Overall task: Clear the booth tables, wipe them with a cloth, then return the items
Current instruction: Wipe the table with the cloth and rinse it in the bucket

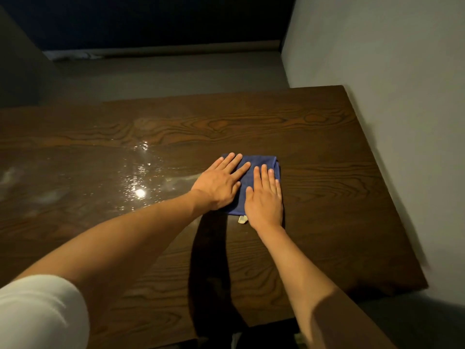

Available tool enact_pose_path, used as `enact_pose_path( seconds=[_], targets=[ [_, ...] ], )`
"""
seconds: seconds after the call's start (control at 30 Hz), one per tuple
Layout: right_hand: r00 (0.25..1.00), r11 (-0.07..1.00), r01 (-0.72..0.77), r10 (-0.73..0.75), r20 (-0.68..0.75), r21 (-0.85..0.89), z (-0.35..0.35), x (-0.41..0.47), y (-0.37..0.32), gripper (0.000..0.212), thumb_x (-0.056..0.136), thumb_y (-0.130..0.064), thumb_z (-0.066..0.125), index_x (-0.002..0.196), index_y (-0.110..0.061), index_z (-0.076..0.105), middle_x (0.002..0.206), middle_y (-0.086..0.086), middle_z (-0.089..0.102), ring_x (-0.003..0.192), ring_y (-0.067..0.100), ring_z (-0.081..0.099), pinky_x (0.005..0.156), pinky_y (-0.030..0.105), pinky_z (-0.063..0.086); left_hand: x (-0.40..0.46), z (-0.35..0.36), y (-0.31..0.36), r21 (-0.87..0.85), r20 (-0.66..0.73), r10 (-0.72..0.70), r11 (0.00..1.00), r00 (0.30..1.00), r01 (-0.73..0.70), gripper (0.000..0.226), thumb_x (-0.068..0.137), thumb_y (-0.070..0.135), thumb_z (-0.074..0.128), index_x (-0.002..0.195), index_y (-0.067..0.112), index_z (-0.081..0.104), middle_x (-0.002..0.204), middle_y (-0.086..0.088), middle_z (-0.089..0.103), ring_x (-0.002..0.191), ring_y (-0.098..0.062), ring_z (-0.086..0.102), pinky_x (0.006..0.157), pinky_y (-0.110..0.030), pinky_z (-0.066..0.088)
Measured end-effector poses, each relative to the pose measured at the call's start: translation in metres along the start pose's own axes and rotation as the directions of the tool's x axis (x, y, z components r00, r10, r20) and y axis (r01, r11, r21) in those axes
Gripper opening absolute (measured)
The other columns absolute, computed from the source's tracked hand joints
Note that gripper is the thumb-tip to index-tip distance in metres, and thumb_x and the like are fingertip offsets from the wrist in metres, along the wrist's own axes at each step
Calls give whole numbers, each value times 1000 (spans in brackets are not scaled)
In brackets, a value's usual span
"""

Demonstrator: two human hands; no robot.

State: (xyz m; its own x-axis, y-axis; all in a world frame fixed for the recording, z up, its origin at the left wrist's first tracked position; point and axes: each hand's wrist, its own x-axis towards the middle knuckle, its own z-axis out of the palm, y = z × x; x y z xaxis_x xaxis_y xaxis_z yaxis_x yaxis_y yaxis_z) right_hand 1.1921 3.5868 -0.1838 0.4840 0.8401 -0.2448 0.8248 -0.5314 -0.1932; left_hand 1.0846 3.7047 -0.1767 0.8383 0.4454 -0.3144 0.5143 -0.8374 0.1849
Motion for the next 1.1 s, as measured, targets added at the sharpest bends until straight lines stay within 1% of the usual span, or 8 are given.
enact_pose_path(
  seconds=[0.2, 0.37, 0.53, 0.67, 0.77, 0.83, 0.93, 1.1],
  targets=[
    [998, 998, 61, -61, 12, 3, 22, -24, -90, 62, 108, -37, 25, 159, -14, -1, 168, 5, -3, 154, 19, -6, 125, 36, -4, -73, 16, -68, -18, -34, -52, 999, 998, 51, 59, 108, 40, 18, 162, 24, -1, 169, -8, -4, 156, -23, -8, 125, -37, -4],
    [991, 992, 128, -127, 28, 0, 42, -38, -164, 63, 108, -38, 26, 159, -14, 0, 168, 6, -2, 155, 19, -5, 124, 36, -5, -135, 27, -124, -62, -47, -115, 992, 992, 112, 76, 91, 50, -6, 161, 24, 1, 169, -8, -2, 156, -22, -7, 123, -35, -7],
    [970, 970, 239, -237, 49, -37, 57, -46, -217, 62, 108, -38, 25, 159, -14, 0, 168, 3, -1, 155, 18, -4, 122, 36, -7, -187, 36, -162, -101, -92, -215, 973, 972, 206, 76, 92, 49, -2, 161, 21, 10, 169, -9, 6, 156, -24, 1, 125, -38, -1],
    [949, 949, 312, -308, 62, -55, 58, -50, -225, 61, 108, -36, 26, 159, -13, 0, 167, 3, -4, 154, 19, -5, 121, 35, -10, -200, 40, -157, -208, -152, -303, 940, 941, 269, 72, 96, 44, 9, 158, 12, 29, 166, -15, 20, 155, -30, 12, 125, -42, 3],
    [932, 930, 362, -358, 60, -71, 58, -52, -216, 62, 108, -34, 29, 159, -9, 5, 167, 6, 0, 155, 21, -1, 121, 35, -7, -189, 40, -144, -255, -185, -347, 920, 919, 296, 61, 101, 33, 26, 152, 2, 36, 164, -19, 23, 155, -31, 14, 125, -41, 4],
    [929, 924, 370, -366, 56, -98, 60, -54, -207, 62, 107, -33, 33, 159, -7, 11, 167, 9, 5, 154, 22, 3, 122, 36, -2, -178, 40, -135, -265, -212, -315, 930, 925, 256, 61, 102, 32, 25, 153, 1, 34, 165, -17, 20, 155, -29, 11, 125, -39, 3],
    [932, 924, 363, -360, 41, -120, 61, -61, -189, 64, 104, -34, 39, 157, -4, 18, 165, 10, 12, 154, 23, 11, 123, 38, 6, -170, 46, -120, -241, -208, -248, 950, 946, 196, 66, 100, 40, 14, 159, 12, 24, 167, -9, 17, 155, -26, 9, 125, -42, 6],
    [948, 938, 318, -317, 30, -135, 56, -71, -140, 64, 103, -37, 28, 157, -5, 16, 165, 9, 14, 153, 21, 13, 123, 37, 10, -151, 49, -79, -169, -179, -212, 969, 961, 183, 64, 102, 40, 12, 161, 17, 20, 168, -5, 15, 155, -24, 5, 125, -40, 2]
  ],
)
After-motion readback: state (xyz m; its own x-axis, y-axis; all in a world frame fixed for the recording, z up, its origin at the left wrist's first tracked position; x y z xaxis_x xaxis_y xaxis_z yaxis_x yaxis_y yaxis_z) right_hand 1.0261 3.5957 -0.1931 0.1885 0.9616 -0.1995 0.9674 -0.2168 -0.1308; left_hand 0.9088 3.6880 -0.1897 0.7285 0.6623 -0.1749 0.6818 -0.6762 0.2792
